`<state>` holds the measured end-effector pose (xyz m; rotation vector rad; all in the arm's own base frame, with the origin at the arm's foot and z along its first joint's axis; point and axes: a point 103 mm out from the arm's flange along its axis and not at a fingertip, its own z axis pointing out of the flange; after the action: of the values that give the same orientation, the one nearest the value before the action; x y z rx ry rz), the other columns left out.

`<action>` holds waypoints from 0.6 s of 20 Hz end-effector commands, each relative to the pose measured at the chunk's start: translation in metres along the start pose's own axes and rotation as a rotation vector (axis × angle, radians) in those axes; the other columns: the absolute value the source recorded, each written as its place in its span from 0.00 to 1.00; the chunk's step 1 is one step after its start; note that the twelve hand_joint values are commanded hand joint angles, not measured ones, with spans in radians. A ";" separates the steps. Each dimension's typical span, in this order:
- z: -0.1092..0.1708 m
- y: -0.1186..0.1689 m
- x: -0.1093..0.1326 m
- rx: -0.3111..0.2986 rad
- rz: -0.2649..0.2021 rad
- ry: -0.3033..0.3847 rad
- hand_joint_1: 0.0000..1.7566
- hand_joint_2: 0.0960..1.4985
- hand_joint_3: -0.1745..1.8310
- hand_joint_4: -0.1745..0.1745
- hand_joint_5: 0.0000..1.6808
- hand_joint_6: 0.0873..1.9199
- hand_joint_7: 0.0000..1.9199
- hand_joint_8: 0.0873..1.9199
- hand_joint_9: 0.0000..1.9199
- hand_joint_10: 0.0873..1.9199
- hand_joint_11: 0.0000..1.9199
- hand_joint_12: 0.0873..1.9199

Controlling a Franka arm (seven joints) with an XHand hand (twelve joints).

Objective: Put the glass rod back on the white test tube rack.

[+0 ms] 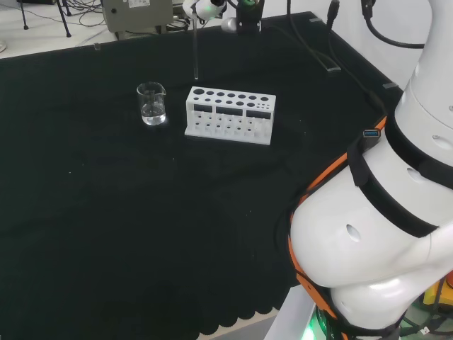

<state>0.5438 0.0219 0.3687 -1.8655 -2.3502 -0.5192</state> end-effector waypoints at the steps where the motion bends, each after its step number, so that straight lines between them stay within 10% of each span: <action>1: 0.002 -0.003 0.002 -0.007 -0.015 0.010 0.74 0.36 0.56 0.00 0.65 0.44 0.60 0.65 0.82 0.52 0.86 0.42; 12: 0.015 0.002 0.008 0.026 -0.019 0.011 0.74 0.36 0.56 0.00 0.65 0.44 0.60 0.65 0.82 0.52 0.86 0.42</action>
<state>0.5423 0.0277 0.3600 -1.8264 -2.3554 -0.5221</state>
